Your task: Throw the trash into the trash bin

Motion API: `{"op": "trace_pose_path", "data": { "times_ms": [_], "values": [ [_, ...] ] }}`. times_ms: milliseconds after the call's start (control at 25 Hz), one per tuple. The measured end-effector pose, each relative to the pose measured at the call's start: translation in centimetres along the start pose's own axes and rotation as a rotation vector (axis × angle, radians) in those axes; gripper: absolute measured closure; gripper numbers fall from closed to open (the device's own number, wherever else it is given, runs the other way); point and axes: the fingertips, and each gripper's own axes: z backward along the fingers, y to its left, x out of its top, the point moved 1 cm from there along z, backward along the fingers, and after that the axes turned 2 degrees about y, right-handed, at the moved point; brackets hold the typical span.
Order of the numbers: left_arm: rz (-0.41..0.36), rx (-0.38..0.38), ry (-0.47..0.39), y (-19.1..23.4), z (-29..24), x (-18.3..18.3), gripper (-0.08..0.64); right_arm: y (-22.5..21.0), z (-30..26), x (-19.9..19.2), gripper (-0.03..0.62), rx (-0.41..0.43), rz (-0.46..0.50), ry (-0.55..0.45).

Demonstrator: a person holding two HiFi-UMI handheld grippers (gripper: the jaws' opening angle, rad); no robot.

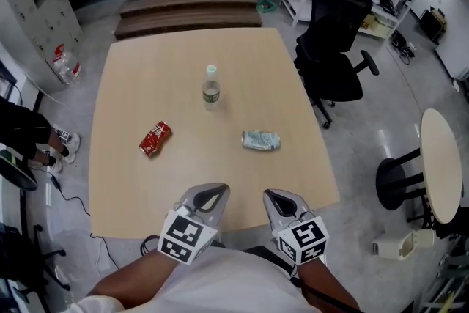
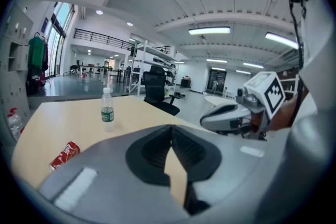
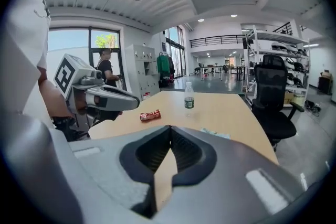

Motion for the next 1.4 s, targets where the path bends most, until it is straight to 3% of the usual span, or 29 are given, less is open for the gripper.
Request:
{"op": "trace_pose_path", "data": {
  "times_ms": [160, 360, 760, 1080, 1400],
  "values": [
    [0.006, -0.023, 0.025, 0.7, -0.9, -0.8, 0.551, -0.9, -1.6, 0.0, 0.589, -0.045, 0.106, 0.051],
    [0.036, -0.017, 0.046, 1.3, -2.1, -1.5, 0.551, -1.8, -3.3, -0.5, 0.589, -0.04, 0.186, 0.111],
    [0.087, 0.064, 0.105, 2.1, -5.6, -2.9, 0.551, -6.8, -8.1, -4.1, 0.588, -0.025, 0.419, 0.275],
    [0.144, 0.092, 0.125, 2.4, -8.2, -3.3, 0.551, -9.3, -12.6, -6.3, 0.504, -0.032, 0.76, 0.394],
    [0.181, 0.154, 0.146, 3.7, -7.5, -4.4, 0.551, -11.6, -16.9, -8.4, 0.426, -0.014, 0.957, 0.512]
  ]
}}
